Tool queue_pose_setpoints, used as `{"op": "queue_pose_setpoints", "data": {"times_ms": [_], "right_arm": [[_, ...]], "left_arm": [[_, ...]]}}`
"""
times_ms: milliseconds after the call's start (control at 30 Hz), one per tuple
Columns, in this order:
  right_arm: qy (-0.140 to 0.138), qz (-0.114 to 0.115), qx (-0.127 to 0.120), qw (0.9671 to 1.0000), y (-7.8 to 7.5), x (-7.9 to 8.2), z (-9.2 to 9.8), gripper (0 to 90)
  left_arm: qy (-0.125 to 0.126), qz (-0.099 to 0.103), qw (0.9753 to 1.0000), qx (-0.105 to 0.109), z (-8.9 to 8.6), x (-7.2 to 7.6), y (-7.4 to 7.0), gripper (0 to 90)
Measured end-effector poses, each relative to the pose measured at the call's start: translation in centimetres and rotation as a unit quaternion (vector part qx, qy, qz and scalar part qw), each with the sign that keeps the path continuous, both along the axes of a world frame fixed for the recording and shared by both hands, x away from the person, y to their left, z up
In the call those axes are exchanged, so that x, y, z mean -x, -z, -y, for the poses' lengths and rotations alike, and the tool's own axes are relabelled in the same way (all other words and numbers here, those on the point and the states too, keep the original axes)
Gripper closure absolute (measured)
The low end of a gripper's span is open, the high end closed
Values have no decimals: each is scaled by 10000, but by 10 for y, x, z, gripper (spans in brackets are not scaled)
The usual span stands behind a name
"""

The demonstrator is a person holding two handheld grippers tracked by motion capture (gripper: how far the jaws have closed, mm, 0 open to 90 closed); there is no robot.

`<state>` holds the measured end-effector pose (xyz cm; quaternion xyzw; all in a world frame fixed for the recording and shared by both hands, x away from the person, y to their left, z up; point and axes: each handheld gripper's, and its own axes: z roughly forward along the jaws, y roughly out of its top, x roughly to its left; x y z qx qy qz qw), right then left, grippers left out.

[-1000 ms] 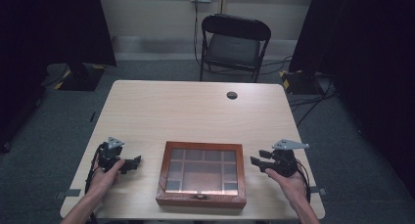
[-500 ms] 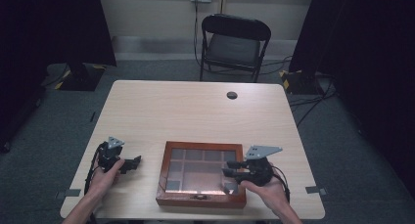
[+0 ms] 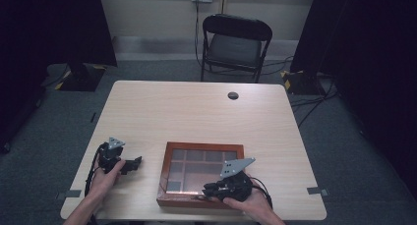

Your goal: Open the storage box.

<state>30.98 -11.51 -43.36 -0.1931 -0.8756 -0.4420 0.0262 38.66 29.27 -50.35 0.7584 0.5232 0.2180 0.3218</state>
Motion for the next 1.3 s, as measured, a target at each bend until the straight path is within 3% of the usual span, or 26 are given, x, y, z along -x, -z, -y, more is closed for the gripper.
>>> {"op": "queue_pose_setpoints", "data": {"times_ms": [567, 1067, 1300], "right_arm": [[-401, 31, 84, 9992, 7, 5, -10, 817], [-519, 49, 128, 9986, 5, 2, -7, 828], [-551, 9, 75, 9985, 1, 1, -3, 828]], "left_arm": [[2, 0, 10000, -1, 0, 0, 0, 0], [-58, 7, 10000, -3, 1, 1, 0, 0], [33, -57, 10000, -18, -1, 2, -1, 4]]}}
